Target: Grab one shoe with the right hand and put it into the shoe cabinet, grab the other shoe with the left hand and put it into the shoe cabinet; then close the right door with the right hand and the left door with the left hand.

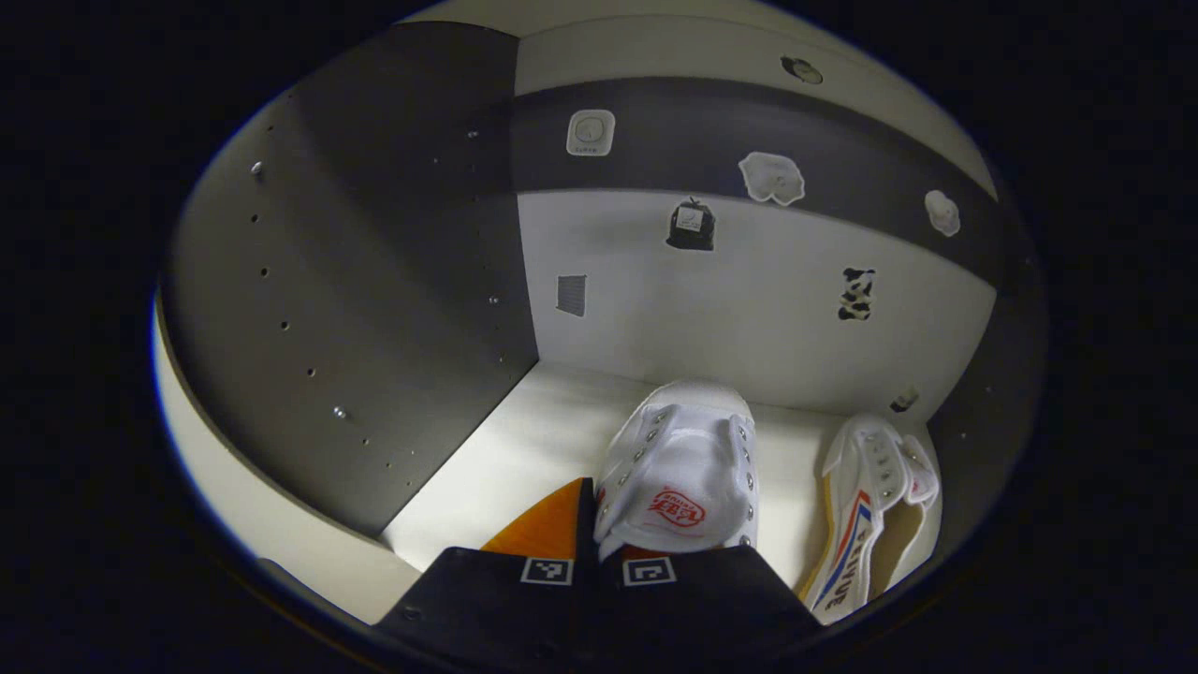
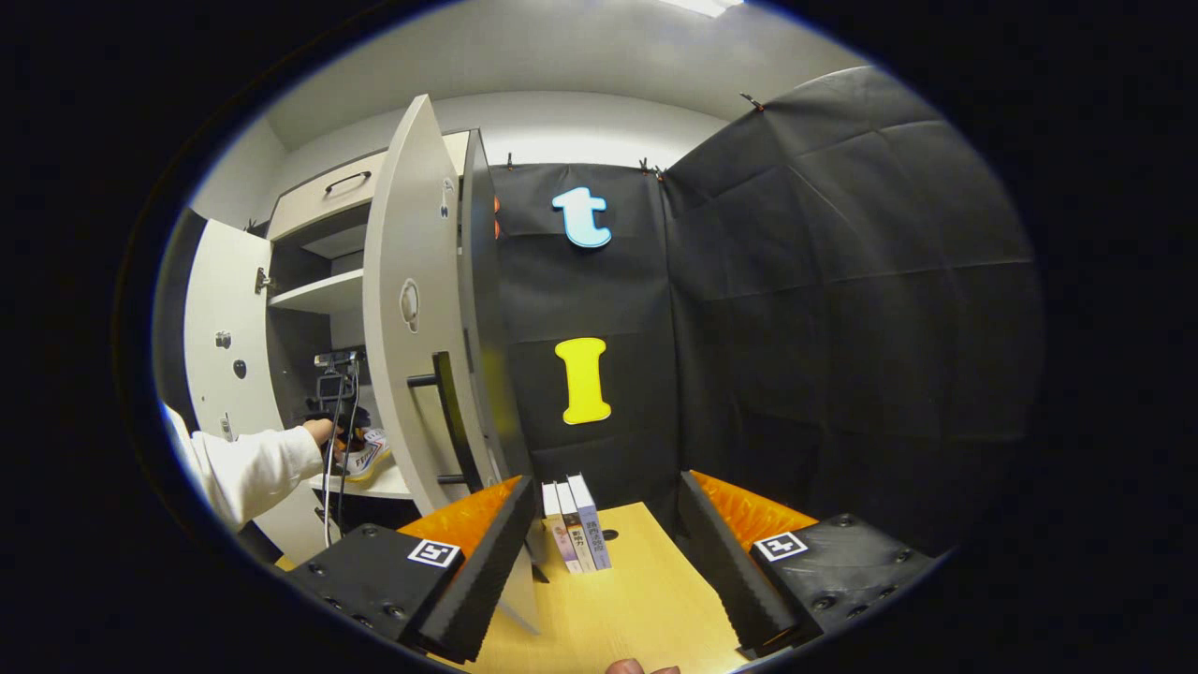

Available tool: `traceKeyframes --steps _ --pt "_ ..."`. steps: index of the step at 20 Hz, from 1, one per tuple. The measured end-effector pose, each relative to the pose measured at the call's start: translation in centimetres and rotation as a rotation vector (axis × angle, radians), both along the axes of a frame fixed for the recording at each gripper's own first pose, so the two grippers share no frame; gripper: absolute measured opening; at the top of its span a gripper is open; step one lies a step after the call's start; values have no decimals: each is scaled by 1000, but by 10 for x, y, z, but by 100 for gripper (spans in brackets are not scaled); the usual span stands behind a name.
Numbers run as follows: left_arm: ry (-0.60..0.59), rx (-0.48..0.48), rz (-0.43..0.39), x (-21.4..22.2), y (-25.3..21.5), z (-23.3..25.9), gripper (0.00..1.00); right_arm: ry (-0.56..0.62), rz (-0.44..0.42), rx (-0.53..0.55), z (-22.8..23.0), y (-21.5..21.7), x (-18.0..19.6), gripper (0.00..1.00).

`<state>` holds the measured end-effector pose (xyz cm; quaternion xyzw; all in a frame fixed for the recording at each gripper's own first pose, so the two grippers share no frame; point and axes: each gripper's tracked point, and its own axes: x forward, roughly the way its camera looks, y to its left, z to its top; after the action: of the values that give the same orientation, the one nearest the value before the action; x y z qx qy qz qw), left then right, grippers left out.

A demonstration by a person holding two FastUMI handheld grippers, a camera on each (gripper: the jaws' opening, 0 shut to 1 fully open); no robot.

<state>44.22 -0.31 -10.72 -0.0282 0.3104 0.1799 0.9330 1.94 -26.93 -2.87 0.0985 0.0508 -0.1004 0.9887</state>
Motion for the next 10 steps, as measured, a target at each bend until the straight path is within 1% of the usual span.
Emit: traceKeyframes --steps 3,5,8,10 --pt "47 11 28 12 6 -22 5 15 -25 -11 -4 -13 -4 98" --pt "37 17 33 18 8 -24 5 22 -40 -21 -6 -19 -6 98" --pt "47 25 9 17 4 -23 6 27 -48 -20 -6 -20 -7 98" --pt "41 18 -37 16 -4 -17 13 23 -40 -17 -4 -15 -6 98"
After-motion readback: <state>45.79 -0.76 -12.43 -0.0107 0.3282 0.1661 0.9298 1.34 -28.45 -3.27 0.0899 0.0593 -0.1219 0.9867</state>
